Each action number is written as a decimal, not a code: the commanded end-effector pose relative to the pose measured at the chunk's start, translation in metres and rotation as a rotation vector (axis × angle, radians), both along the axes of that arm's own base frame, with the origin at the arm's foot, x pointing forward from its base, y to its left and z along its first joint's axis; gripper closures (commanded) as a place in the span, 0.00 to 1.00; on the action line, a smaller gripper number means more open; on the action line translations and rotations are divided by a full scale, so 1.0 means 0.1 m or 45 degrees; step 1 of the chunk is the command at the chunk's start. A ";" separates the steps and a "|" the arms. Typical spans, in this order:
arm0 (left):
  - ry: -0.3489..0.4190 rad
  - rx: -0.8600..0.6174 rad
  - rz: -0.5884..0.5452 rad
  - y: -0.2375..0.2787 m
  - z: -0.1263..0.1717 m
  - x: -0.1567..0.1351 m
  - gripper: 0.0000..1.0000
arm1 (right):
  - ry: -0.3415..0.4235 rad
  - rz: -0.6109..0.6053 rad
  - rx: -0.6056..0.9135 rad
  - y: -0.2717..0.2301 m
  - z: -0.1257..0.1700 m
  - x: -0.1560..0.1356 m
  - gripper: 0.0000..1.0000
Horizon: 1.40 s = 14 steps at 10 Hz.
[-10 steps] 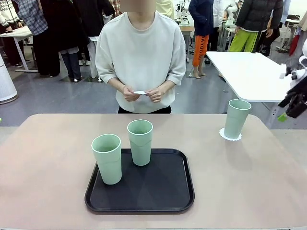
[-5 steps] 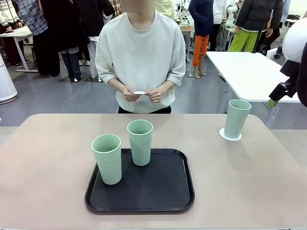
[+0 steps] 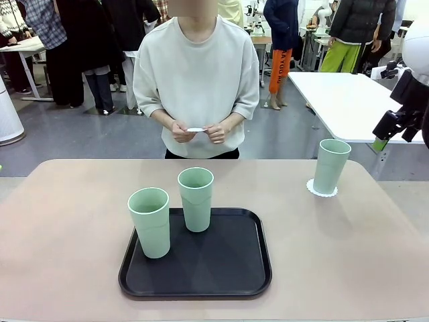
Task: Place coasters on the table and set cups on them.
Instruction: Pick up one Reusable plastic cup and place it on a coaster set by the human, then take one Reusable plastic cup from the Flat Tray and place it on a coaster set by the human.
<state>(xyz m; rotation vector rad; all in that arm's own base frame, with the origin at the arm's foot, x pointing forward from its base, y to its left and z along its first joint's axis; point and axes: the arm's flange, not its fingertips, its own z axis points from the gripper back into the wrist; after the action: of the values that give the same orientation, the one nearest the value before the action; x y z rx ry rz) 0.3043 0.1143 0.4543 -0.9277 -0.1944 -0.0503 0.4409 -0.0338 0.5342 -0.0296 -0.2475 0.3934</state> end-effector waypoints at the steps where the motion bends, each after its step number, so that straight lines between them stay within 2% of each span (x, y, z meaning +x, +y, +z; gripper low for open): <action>1: -0.010 -0.019 -0.002 0.01 0.01 -0.01 0.00 | -0.037 -0.015 -0.045 0.02 0.00 0.03 0.00; 11: -0.010 -0.019 -0.002 0.01 0.01 -0.01 0.00 | -0.025 0.013 -0.007 0.00 0.02 0.02 0.00; 12: -0.010 -0.019 -0.002 0.01 0.01 -0.01 0.00 | -0.005 0.025 0.383 -0.12 0.11 -0.23 0.00; 13: -0.010 -0.019 -0.002 0.01 0.01 -0.01 0.00 | 0.015 -0.015 0.609 -0.30 0.08 -0.33 0.00; 14: -0.010 -0.019 -0.002 0.01 0.01 -0.01 0.00 | 0.075 -0.147 0.809 -0.59 -0.08 -0.42 0.00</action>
<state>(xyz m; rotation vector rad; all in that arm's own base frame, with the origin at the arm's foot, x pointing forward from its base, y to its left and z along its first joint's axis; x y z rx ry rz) 0.3043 0.1146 0.4543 -0.9278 -0.1946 -0.0497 0.4122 -0.0642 0.5389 0.3865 -0.3060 0.2996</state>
